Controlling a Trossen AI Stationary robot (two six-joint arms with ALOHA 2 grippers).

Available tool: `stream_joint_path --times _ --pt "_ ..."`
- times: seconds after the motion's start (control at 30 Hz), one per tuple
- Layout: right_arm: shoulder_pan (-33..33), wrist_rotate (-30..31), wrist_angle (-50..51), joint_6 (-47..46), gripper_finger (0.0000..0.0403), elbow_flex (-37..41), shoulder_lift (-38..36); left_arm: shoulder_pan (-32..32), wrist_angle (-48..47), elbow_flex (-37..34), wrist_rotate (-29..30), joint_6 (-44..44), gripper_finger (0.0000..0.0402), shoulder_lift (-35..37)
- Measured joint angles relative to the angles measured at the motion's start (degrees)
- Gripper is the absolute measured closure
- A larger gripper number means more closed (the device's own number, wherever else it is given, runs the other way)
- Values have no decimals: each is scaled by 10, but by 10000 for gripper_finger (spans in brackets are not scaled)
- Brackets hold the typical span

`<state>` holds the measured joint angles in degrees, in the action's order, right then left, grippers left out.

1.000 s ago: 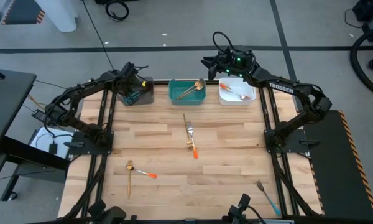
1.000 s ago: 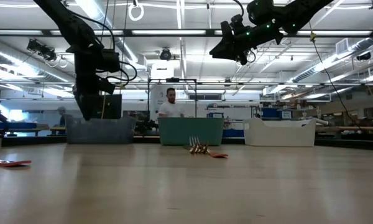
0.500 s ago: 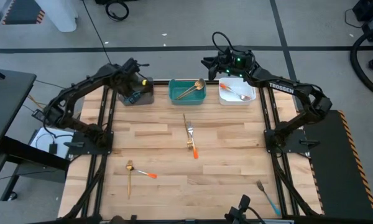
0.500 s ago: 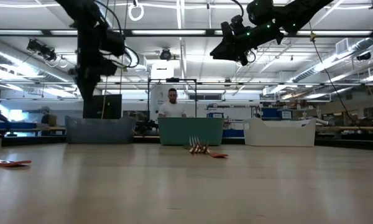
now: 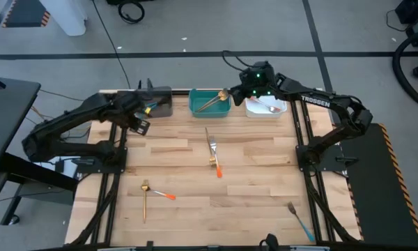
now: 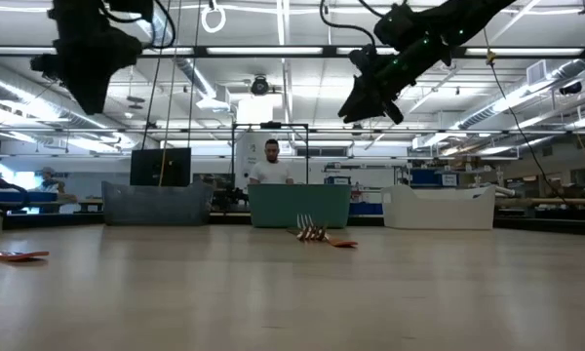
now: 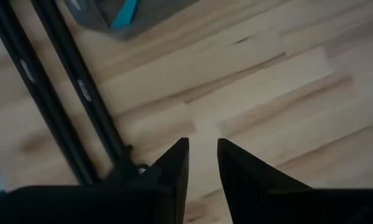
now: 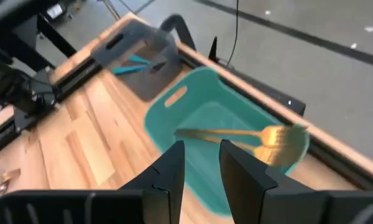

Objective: Sort silverware by color (type)
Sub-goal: Put the orange fork into the white bin

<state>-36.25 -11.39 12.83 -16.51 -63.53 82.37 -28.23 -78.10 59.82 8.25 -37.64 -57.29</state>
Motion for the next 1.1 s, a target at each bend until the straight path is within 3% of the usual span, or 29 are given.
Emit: stream_joint_path --times 0.17,0.5,0.73,1.1 --pt "43 7 13 -35 295 0 0 53 4 -11 3 -67 308 30" --pt "144 46 15 -166 295 0 0 107 34 -11 11 -54 308 29" --pt "220 131 33 -286 295 0 14 127 57 -11 19 -32 308 29" --pt "318 103 10 -459 295 0 153 131 116 -11 42 5 308 29"
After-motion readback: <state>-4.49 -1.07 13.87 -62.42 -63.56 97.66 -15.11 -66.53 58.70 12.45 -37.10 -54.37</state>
